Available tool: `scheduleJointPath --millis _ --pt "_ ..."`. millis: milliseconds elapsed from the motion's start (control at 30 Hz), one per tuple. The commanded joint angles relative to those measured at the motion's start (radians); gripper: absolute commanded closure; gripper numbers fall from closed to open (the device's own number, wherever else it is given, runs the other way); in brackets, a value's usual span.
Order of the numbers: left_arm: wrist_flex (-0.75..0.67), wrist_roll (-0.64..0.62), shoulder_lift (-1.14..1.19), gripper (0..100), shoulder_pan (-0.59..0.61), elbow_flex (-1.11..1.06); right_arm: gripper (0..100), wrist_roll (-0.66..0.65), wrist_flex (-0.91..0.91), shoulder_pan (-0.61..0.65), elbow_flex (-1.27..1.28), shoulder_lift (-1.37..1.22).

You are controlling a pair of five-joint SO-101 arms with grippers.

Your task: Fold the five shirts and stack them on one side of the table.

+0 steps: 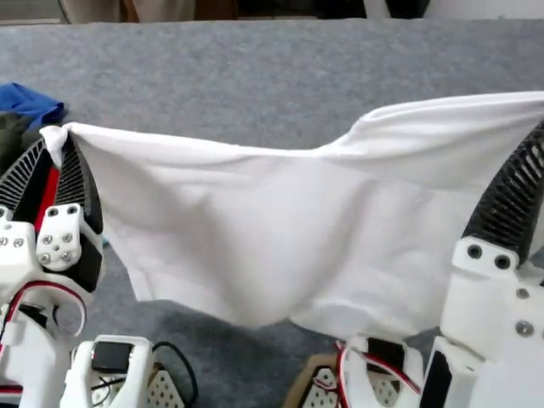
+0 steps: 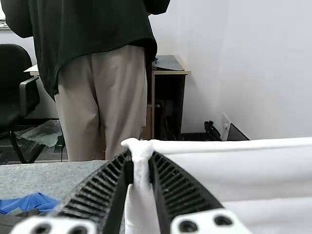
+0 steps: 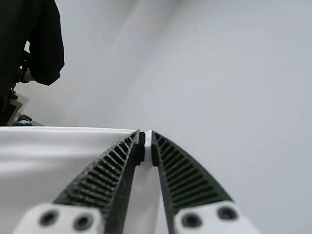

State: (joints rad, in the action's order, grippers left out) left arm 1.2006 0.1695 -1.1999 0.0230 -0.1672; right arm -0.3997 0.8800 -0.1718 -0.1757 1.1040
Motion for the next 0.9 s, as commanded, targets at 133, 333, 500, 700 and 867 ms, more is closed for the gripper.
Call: scheduleJointPath --millis 133,333,500,700,867 --pt "-0.008 0.0 0.002 98 0.003 -0.12 99.3 -0.002 -0.13 -0.005 0.101 -0.053" --pt "-0.164 -0.006 0.001 98 0.086 -0.209 99.3 -0.118 -0.242 0.143 0.143 -0.151" --pt "-0.264 -0.003 0.001 98 0.157 -0.213 99.4 -0.219 -0.301 0.265 0.093 -0.226" --pt "-0.262 -0.002 0.001 98 0.149 -0.25 99.4 -0.292 -0.281 0.34 0.018 -0.278" --pt "-0.269 0.0 0.01 98 0.149 -0.31 99.4 -0.287 -0.176 0.341 0.031 -0.283"
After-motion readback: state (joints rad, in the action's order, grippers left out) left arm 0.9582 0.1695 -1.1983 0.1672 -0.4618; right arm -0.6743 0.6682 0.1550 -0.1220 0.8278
